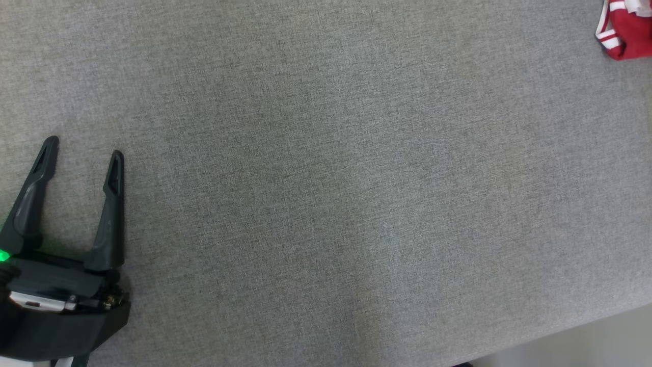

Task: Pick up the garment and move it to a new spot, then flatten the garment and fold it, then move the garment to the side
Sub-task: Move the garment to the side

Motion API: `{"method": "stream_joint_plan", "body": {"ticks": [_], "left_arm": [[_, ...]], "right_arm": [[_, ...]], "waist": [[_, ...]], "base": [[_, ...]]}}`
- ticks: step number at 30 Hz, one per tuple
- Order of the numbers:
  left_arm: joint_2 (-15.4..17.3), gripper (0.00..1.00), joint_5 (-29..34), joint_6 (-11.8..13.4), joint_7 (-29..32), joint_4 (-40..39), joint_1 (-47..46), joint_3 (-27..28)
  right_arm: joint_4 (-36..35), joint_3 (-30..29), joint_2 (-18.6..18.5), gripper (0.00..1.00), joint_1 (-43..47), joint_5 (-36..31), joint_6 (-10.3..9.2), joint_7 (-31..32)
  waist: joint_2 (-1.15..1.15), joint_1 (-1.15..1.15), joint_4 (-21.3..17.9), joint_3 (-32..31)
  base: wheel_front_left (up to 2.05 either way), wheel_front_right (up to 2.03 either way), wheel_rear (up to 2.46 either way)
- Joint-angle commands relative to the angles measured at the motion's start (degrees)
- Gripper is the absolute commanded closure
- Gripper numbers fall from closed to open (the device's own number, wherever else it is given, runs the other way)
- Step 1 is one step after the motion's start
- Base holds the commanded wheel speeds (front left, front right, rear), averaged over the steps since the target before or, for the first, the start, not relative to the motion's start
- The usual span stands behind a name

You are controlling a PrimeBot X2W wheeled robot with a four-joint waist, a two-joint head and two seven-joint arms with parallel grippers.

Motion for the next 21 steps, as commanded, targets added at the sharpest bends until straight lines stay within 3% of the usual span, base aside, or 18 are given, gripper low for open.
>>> {"method": "stream_joint_plan", "body": {"ticks": [1,7,10,21], "left_arm": [[-0.76,0.00,-0.45,0.23,0.97,4.74,-0.02,-0.63],[-0.94,0.00,-0.81,0.25,0.97,5.75,-0.58,-0.07],[-1.60,0.00,-1.02,0.24,0.97,6.39,-0.54,-0.04],[-6.36,0.00,-0.88,0.20,0.61,9.31,1.50,1.04]], "right_arm": [[0.22,-0.63,0.14,0.00,-0.48,-0.72,-0.17,0.09],[-0.19,-3.23,2.04,0.00,-0.64,-2.83,-0.18,-1.71],[-0.61,-6.46,5.12,0.00,-0.92,-1.71,-0.18,-3.72],[-4.46,-7.91,14.29,0.00,4.45,-4.03,-0.17,-12.22]], "waist": [[0.01,0.01,0.06,0.10],[0.01,0.01,0.34,-0.55],[0.01,0.01,0.70,-2.18],[0.01,0.01,4.80,-14.32]], "base": [[0.00,0.00,0.00],[0.00,0.00,0.00],[0.00,0.00,0.00],[0.00,0.00,0.00]]}}
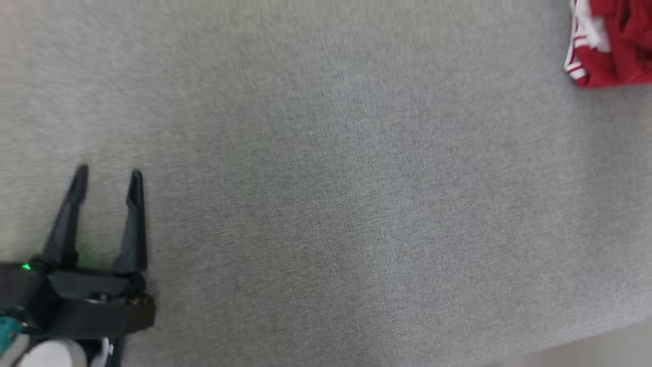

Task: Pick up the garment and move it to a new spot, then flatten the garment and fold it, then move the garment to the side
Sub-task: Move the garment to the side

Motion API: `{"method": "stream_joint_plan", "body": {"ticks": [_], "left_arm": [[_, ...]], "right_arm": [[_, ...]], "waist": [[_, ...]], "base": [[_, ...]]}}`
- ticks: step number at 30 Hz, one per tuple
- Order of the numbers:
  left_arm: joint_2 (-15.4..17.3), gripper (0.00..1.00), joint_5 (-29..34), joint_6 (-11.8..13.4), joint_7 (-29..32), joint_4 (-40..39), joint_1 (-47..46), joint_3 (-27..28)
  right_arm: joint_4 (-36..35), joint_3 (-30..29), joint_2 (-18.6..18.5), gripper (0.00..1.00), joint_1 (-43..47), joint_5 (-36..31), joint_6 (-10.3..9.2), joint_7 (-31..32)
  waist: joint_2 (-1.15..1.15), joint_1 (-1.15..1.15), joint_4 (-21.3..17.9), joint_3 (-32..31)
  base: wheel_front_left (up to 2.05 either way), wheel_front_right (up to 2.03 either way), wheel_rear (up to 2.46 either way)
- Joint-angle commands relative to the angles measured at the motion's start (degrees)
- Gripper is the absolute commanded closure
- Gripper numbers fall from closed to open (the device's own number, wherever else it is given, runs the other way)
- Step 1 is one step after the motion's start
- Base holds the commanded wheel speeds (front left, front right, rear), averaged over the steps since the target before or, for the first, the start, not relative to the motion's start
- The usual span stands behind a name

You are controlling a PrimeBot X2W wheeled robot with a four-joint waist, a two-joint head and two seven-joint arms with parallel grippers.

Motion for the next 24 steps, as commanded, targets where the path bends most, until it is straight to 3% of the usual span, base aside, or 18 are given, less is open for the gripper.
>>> {"method": "stream_joint_plan", "body": {"ticks": [1,14,24], "left_arm": [[-0.48,0.00,0.11,0.18,0.04,1.08,1.86,0.47],[-4.74,0.00,1.92,0.17,0.03,4.81,8.72,3.84],[-6.13,0.00,2.40,0.18,0.03,7.13,11.67,5.63]], "right_arm": [[-0.78,-0.16,1.61,0.00,1.81,-0.74,-0.16,-1.15],[-8.30,-2.25,15.28,0.00,20.35,-1.16,-0.16,-6.43],[-14.87,-3.95,22.92,0.00,37.78,-0.65,-0.16,-7.20]], "waist": [[-0.03,-0.03,2.80,-6.64],[-0.03,-0.03,5.97,-21.83],[-0.03,-0.03,8.18,-27.58]], "base": [[0.00,0.00,0.00],[0.00,0.00,0.00],[0.00,0.00,0.00]]}}
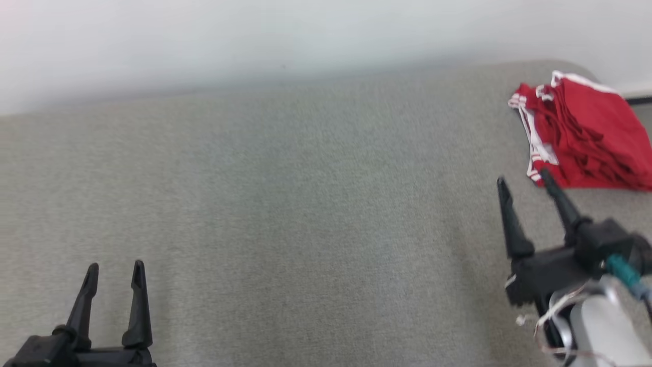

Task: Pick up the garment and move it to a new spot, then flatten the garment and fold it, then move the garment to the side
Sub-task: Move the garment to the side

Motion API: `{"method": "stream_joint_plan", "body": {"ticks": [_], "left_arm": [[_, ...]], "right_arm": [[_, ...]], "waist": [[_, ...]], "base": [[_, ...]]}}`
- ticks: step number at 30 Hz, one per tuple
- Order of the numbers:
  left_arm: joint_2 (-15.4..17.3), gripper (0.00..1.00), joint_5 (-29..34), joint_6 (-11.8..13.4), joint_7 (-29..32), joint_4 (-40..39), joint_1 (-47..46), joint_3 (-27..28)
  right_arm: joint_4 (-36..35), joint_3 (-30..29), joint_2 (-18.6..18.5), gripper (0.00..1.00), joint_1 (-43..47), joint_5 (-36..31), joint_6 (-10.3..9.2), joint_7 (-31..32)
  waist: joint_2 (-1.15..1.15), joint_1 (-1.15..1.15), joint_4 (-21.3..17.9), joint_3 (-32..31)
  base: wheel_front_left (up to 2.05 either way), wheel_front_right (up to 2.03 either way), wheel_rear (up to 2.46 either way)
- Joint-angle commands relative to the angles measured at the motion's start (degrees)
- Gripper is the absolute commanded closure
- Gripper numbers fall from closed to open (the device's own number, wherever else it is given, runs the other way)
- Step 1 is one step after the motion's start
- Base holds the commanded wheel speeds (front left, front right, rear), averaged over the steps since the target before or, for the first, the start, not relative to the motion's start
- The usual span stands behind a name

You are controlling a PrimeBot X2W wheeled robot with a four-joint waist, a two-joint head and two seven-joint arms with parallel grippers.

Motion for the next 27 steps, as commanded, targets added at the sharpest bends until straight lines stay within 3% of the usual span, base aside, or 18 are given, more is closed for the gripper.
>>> {"method": "stream_joint_plan", "body": {"ticks": [1,13,27], "left_arm": [[-0.27,0.00,0.13,0.18,0.00,0.48,1.01,0.40],[-1.85,0.00,1.24,0.17,0.01,4.05,3.43,-0.43],[-1.61,0.00,1.51,0.17,0.00,7.06,2.53,-0.99]], "right_arm": [[-0.99,-0.30,1.00,0.00,2.27,0.54,-0.16,-0.46],[-3.51,-1.03,6.21,0.00,14.25,1.17,-0.16,-2.18],[-2.38,-1.45,9.20,0.00,18.07,1.46,-0.16,-3.66]], "waist": [[0.00,0.02,2.52,-3.72],[0.00,0.02,5.25,-8.78],[0.00,0.02,7.58,-10.67]], "base": [[0.00,0.00,0.00],[0.00,0.00,0.00],[0.00,0.00,0.00]]}}
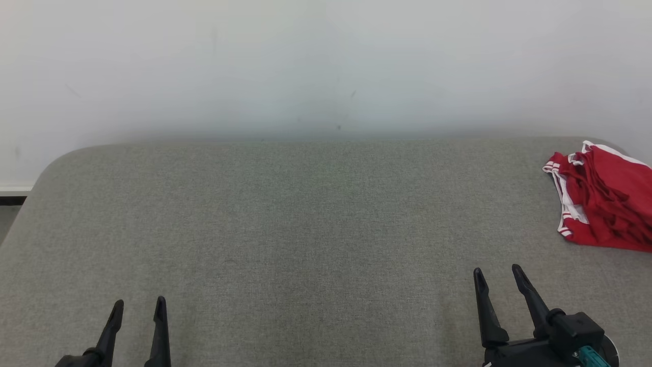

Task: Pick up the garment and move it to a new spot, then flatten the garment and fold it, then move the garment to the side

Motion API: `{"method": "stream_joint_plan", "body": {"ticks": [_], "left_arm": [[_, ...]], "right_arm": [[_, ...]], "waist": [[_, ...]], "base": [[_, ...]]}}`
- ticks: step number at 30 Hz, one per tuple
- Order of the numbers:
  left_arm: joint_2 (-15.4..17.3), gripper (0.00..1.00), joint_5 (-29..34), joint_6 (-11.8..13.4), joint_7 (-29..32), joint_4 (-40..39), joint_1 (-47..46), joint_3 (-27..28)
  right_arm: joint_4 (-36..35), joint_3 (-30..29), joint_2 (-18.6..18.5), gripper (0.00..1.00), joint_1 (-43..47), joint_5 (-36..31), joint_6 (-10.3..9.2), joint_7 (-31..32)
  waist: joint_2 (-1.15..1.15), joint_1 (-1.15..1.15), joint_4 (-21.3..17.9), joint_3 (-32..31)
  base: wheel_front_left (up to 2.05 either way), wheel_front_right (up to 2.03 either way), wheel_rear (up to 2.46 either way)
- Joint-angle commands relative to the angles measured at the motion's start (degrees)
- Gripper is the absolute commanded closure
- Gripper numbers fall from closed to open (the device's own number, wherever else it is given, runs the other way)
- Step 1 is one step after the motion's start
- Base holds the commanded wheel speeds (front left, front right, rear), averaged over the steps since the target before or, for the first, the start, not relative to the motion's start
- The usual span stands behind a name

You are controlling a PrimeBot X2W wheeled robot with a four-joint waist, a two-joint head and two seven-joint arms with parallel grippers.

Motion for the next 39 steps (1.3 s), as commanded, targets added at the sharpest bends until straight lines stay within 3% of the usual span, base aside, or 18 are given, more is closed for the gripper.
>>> {"method": "stream_joint_plan", "body": {"ticks": [1,10,11,15,39], "left_arm": [[0.21,0.00,0.32,0.17,0.00,0.11,-0.17,-0.09],[0.65,0.00,-0.90,0.17,0.00,0.65,0.10,-0.87],[0.40,1.00,-0.65,0.00,0.00,0.54,0.01,-0.91],[-0.16,1.00,-1.01,-0.02,0.23,2.36,0.58,-0.96],[-0.66,1.00,-25.72,0.01,6.71,2.80,-2.18,-0.36]], "right_arm": [[0.16,-0.09,0.27,0.00,0.63,0.10,-0.16,-0.18],[1.20,0.20,0.71,0.00,0.66,-0.02,-0.16,-0.57],[1.15,0.21,0.57,1.00,0.13,0.00,0.00,-0.16],[2.86,0.19,0.65,1.00,1.15,0.38,0.00,0.16],[2.14,-3.01,1.01,1.00,-0.64,25.32,-0.03,6.53]], "waist": [[0.01,0.01,0.25,-0.22],[0.01,0.01,0.40,-0.70],[0.01,0.01,0.41,-0.70],[0.01,0.01,0.37,-0.70],[0.01,0.01,-0.16,-0.10]], "base": [[0.00,0.00,0.00],[0.00,0.00,0.00],[0.00,0.00,0.00],[0.00,0.00,0.00],[0.00,0.00,0.00]]}}
